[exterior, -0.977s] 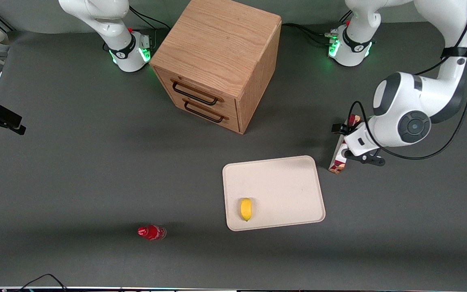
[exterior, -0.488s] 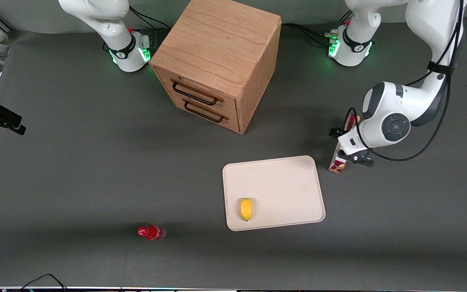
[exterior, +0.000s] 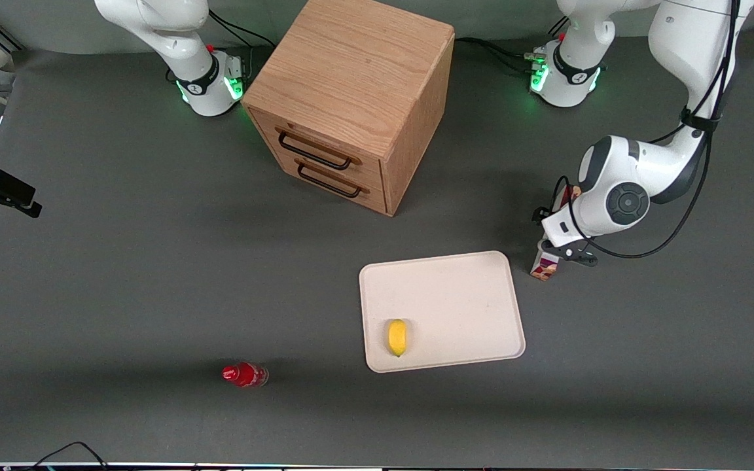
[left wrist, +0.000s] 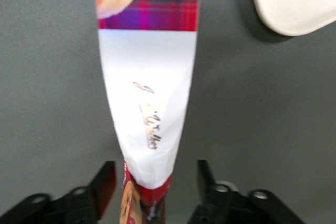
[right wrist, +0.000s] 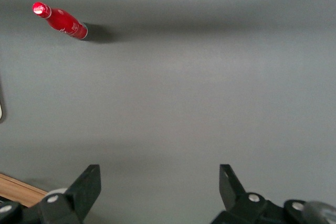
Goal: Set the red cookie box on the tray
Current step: 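Lift the cookie box upright with the left gripper toward the tray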
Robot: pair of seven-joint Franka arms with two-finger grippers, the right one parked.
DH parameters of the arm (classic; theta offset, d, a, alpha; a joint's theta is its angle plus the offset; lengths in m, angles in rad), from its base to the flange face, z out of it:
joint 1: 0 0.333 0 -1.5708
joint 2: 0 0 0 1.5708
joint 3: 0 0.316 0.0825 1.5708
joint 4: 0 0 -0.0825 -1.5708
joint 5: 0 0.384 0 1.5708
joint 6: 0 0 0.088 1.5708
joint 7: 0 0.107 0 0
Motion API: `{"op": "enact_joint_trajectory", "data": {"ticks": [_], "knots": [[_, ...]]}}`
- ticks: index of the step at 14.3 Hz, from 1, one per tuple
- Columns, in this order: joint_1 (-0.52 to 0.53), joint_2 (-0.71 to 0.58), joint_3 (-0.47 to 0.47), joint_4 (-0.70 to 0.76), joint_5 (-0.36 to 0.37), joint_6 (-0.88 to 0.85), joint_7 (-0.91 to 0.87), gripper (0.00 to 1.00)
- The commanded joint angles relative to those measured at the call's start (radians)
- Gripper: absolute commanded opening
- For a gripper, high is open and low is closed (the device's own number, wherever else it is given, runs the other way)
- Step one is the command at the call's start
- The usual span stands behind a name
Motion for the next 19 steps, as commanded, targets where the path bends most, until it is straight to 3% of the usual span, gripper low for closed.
{"op": "enact_joint_trajectory", "data": {"ticks": [1, 6, 8, 10, 13, 16, 19], "knots": [[0.014, -0.011, 0.003, -0.009, 0.01, 0.019, 0.013, 0.0], [0.017, -0.026, 0.037, 0.086, -0.001, -0.091, 0.015, 0.0], [0.017, -0.026, 0.037, 0.216, -0.01, -0.251, 0.006, 0.0], [0.017, -0.025, 0.043, 0.367, -0.068, -0.41, -0.016, 0.0], [0.006, -0.023, 0.032, 0.54, -0.081, -0.551, -0.243, 0.0], [-0.001, 0.006, -0.025, 0.646, -0.077, -0.556, -0.5, 0.0], [-0.003, 0.088, -0.087, 0.773, -0.079, -0.553, -0.611, 0.0]]}}
